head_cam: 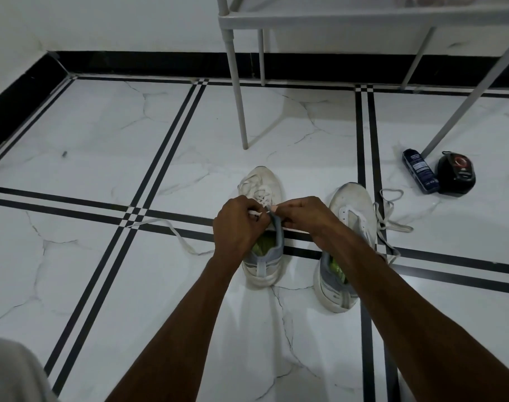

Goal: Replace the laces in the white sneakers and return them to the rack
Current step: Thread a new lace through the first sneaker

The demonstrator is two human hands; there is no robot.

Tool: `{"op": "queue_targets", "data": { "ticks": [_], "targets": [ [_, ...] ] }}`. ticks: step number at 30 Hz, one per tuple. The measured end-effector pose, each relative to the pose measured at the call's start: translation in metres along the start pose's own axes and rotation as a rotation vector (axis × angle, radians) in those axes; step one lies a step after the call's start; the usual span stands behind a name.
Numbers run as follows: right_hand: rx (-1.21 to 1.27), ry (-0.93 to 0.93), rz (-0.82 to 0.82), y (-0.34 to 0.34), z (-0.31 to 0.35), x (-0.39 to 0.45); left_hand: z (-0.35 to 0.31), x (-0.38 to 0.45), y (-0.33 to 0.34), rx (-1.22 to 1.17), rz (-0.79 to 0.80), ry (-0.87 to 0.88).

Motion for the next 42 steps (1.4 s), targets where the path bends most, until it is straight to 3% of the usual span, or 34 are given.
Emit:
{"op": "queue_targets", "data": {
  "ticks": [8,14,18,24,28,29,30,32,34,35,37,39,40,42],
  "targets": [
    [0.102,0.047,-0.018,0.004,-0.011,0.002,0.003,-0.006,0.012,-0.013,-0.038,0.006],
    [-0.019,-0.057,-0.011,0.006,-0.002,0.000,0.006,-0.007,0.014,-0.167,-0.017,0.035],
    [-0.009,0.009,0.059,0.008,-0.001,0.004,0.008,-0.006,0.009,-0.221,-0.054,0.052],
    [-0.014,0.041,-0.013,0.010,0.004,0.007,-0.009,-0.018,-0.011,-0.118,-0.230,0.073],
    [-0.028,0.031,0.031,0.008,0.011,0.007,-0.012,-0.023,-0.001,-0.035,-0.157,0.136],
    [-0.028,0.016,-0.035,-0.006,0.015,0.010,-0.011,-0.024,0.000,-0.016,-0.158,0.136],
    [-0.059,-0.031,-0.205,-0.030,0.022,0.014,-0.010,-0.024,0.000,-0.002,-0.163,0.136],
    [-0.161,-0.168,-0.690,-0.091,0.043,0.005,-0.008,-0.025,0.000,0.003,-0.168,0.138],
    [-0.219,-0.386,-0.908,-0.106,0.066,-0.024,-0.004,-0.026,0.001,-0.010,-0.162,0.146],
    [-0.294,-0.501,-0.873,-0.096,0.076,-0.031,-0.003,-0.026,0.001,-0.018,-0.159,0.151],
    [-0.476,-0.614,-0.571,-0.055,0.077,-0.025,-0.004,-0.026,0.002,-0.040,-0.153,0.159],
    [-0.686,-0.545,-0.192,-0.001,0.057,-0.011,-0.005,-0.025,0.003,-0.051,-0.151,0.162],
    [-0.768,-0.513,-0.086,0.017,0.046,-0.006,-0.005,-0.024,0.003,-0.053,-0.152,0.160],
    [-0.911,-0.490,-0.114,0.023,0.040,0.000,-0.004,-0.024,0.003,-0.054,-0.150,0.151]
  ]
}}
Point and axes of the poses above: each hand's wrist, its own x-axis towards the middle knuckle, its own y-axis out of the palm, z = x × y, the point moved 8 cm from there along x, towards the middle knuckle
